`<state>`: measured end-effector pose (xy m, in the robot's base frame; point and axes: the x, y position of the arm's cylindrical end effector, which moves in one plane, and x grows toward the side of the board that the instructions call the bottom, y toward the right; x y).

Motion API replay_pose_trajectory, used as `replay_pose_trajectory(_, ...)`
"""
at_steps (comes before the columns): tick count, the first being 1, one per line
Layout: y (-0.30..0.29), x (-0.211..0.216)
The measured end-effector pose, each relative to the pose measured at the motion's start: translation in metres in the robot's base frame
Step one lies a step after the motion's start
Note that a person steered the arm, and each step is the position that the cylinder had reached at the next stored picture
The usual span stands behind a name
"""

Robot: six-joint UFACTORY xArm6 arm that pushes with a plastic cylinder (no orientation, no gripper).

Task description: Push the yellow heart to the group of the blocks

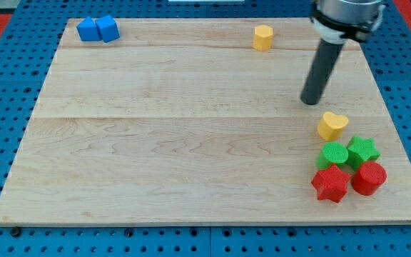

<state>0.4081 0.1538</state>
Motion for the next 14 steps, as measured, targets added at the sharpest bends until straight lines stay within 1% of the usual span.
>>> replay_pose_trajectory(1, -0.015, 0.011)
replay_pose_trajectory(2, -0.008, 0.032)
replay_pose_trajectory(3, 0.013, 0.039)
replay_pose_trajectory(5, 0.036, 0.042)
replay_pose_trajectory(7, 0.037, 0.040)
replay_pose_trajectory(8, 0.025, -0.006)
replay_pose_trajectory(9, -0.051, -0.038)
replay_pose_trajectory(10, -0.156, -0.087)
replay_pose_trajectory(11, -0.174, -0.161)
replay_pose_trajectory(12, -0.136, -0.201)
replay_pose_trajectory(13, -0.071, -0.195)
replay_pose_trajectory(14, -0.034, -0.144)
